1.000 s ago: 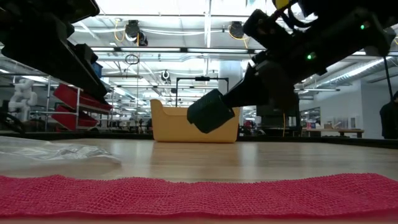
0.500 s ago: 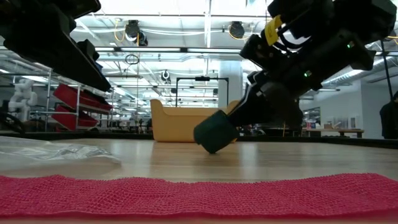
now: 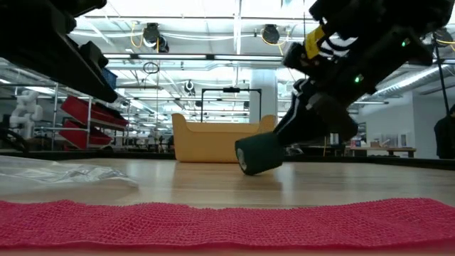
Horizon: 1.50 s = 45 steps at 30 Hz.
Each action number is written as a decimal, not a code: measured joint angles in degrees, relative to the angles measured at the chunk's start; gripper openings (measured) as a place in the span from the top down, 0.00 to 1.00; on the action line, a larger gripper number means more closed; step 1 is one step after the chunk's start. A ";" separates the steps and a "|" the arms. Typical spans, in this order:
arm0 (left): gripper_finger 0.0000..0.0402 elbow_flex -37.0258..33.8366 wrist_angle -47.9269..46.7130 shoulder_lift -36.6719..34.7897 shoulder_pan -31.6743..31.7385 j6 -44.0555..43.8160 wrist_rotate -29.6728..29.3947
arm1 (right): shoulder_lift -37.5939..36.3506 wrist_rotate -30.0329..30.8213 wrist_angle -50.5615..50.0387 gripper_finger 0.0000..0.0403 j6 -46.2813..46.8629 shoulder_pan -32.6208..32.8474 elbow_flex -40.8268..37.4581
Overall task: Roll bandage
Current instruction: Roll the green bandage, then open the transparent zip bag
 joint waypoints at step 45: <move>0.59 0.00 -10.22 2.73 -12.20 -28.06 10.95 | -11.05 -10.16 -6.75 0.65 4.62 6.48 7.91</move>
